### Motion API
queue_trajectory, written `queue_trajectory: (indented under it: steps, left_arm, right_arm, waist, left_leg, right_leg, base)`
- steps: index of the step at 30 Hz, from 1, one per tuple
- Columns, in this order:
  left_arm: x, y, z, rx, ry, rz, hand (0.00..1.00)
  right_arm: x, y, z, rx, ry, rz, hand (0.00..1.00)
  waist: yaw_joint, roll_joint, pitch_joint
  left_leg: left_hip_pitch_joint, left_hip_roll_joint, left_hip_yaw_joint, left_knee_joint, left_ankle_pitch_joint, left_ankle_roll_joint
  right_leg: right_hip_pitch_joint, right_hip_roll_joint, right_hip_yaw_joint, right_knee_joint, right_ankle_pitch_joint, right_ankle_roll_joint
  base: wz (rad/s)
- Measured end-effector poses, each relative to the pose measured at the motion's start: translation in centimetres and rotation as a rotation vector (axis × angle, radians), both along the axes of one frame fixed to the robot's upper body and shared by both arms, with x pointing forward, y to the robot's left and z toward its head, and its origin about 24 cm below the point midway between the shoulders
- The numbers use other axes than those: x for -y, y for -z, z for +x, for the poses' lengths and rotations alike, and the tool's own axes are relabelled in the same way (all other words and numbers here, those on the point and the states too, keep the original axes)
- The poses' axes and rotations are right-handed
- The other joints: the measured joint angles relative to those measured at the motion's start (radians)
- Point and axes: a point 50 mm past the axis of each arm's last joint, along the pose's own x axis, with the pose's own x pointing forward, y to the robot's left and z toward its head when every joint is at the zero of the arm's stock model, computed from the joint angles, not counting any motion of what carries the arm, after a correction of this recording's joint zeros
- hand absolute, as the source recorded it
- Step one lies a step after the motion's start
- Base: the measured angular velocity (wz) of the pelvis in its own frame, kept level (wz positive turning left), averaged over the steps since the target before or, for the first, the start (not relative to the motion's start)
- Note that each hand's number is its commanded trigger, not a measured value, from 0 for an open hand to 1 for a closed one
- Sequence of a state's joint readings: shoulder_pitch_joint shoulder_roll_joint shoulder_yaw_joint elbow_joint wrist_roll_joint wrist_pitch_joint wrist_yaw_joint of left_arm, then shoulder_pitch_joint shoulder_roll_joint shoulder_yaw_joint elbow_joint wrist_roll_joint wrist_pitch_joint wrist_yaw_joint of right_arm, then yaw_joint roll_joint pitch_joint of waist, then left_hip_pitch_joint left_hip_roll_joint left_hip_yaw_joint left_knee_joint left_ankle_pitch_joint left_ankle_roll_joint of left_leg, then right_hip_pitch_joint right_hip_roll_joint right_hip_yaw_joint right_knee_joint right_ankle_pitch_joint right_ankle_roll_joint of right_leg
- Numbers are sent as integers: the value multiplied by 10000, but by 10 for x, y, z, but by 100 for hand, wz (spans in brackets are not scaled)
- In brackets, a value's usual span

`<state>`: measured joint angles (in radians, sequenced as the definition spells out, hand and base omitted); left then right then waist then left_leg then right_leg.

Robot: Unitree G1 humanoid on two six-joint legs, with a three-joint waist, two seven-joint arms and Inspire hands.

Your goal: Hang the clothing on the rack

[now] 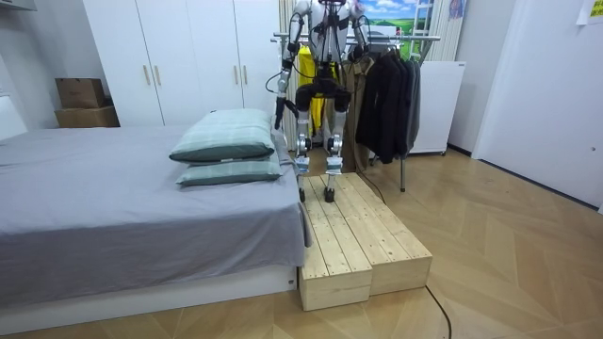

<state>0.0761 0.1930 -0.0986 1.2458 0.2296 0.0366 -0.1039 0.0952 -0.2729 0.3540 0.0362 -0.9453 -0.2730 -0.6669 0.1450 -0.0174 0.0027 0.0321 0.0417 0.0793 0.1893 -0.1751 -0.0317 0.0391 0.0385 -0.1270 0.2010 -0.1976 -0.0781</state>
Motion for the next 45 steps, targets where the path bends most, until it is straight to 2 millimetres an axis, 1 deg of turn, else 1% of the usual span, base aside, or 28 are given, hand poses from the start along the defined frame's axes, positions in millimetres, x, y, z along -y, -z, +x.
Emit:
queue_trajectory:
  steps: [5, 6, 7, 8, 10, 20, 29, 39, 45]
  left_arm:
    - [1, 0, 0, -8, 5, 10, 0]
    - [1, 0, 0, -6, 8, 14, 0]
    - [1, 0, 0, -6, 9, 14, 0]
    - [1, 0, 0, -5, 12, 14, 0]
    - [1, 0, 0, -10, 13, 4, 0]
    - [1, 0, -1, -9, 0, 15, 0]
    - [1, 0, 0, 59, -34, 86, 0]
    - [0, 0, 0, 83, -55, 228, 0]
    - [0, 0, -1, 76, -62, 257, 0]
  right_arm:
    - [-1, -2, 1, 49, -127, 60, 100]
    - [-2, -2, 1, 6, -160, 188, 98]
    - [-3, -2, 1, -29, -167, 277, 53]
    - [-3, -2, 0, -118, -212, 378, 0]
    - [-4, -1, 0, -294, -270, 407, 0]
    - [-3, 3, 2, -960, -261, 269, 0]
    - [5, 21, 3, -1970, 222, -218, 0]
    - [7, 24, 5, -2385, 572, -439, 0]
    - [6, 25, 5, -2538, 501, -441, 0]
  waist:
    - [-16, 5, 6]
    - [-27, 5, 6]
    - [-27, 5, 6]
    - [-27, 6, 7]
    - [-25, 30, 38]
    - [-16, 16, 25]
    - [-56, -39, 9]
    - [-61, -97, -23]
    - [-61, -104, -20]
  left_leg:
    - [-13, -13, 1, -45, -1, 0]
    - [-9, -14, 0, -53, -1, -1]
    - [-1, -14, 0, -64, -1, -1]
    - [23, -13, 1, -95, -1, 0]
    - [117, -12, 1, -143, -1, 0]
    - [150, -34, -1, -259, -1, -2]
    - [129, -25, -28, -261, -1, -2]
    - [136, -9, -32, -260, -2, -2]
    - [136, -10, -33, -260, -3, -2]
  right_leg:
    - [29, -4, 9, -150, -4, 8]
    - [34, -4, 11, -158, -4, 9]
    - [36, -3, 12, -158, -4, 9]
    - [46, 1, 14, -161, -4, 9]
    - [137, 4, 20, -200, -9, 17]
    - [165, -1, 8, -297, -12, 32]
    - [166, 5, -9, -316, -13, 33]
    - [161, 10, -30, -287, -11, 35]
    - [160, 5, -46, -276, -9, 37]
  base:
    - [0]
    - [0]
    - [0]
    - [0]
    - [0]
    - [0]
    - [0]
    - [0]
    - [0]
